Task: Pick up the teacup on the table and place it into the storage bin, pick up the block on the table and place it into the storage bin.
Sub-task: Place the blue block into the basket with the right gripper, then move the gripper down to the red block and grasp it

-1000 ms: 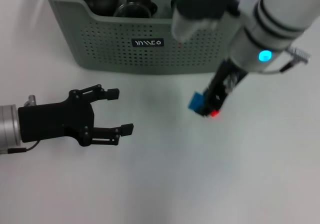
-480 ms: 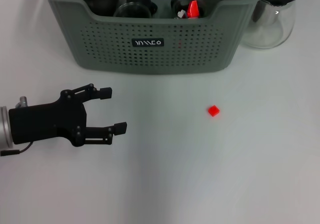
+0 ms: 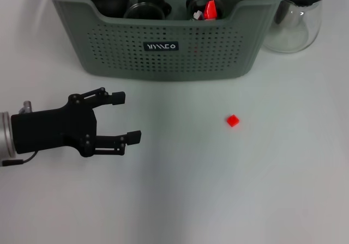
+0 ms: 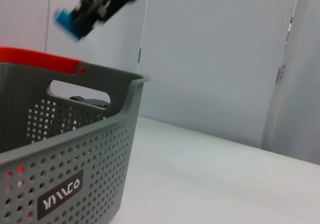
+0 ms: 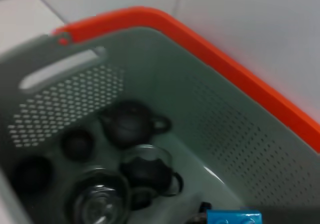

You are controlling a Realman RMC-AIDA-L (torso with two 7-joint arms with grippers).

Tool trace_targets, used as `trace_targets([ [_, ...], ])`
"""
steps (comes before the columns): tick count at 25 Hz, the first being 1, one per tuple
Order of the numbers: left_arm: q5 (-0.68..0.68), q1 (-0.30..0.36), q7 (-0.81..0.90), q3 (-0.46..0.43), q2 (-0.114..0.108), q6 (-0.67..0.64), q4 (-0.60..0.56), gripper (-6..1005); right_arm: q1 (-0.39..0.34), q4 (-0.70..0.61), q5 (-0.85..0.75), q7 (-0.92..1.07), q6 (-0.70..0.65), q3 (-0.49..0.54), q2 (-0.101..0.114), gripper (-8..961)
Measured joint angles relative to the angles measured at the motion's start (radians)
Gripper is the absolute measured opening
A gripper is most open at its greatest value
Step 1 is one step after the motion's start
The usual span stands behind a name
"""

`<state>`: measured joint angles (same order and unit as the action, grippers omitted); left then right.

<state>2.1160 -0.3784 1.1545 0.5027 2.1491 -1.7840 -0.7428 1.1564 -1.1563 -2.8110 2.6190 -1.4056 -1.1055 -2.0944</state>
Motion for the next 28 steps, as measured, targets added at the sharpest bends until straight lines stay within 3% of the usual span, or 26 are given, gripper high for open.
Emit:
trace_targets([
  [5, 0.005, -0.012, 0.000, 0.007, 0.004, 0.001, 0.006, 948, 0.014, 0.226, -0.001, -0.028, 0.220, -0.025, 0.000, 497],
  [12, 0.007, -0.014, 0.001, 0.008, 0.007, 0.002, 0.009, 948, 0.029, 0.393, -0.002, -0.038, 0.390, -0.085, -0.003, 516],
  [22, 0.007, -0.014, 0.003, 0.008, 0.008, 0.005, 0.010, 948, 0.022, 0.409, -0.004, -0.021, 0.460, -0.121, -0.004, 542],
  [25, 0.007, -0.014, 0.004, 0.008, 0.008, 0.005, 0.010, 948, 0.018, 0.371, 0.011, -0.021, 0.453, -0.112, -0.003, 701],
  [28, 0.007, -0.014, 0.004, 0.008, 0.007, 0.002, 0.010, 948, -0.006, 0.271, 0.064, -0.029, 0.408, -0.107, 0.002, 700],
])
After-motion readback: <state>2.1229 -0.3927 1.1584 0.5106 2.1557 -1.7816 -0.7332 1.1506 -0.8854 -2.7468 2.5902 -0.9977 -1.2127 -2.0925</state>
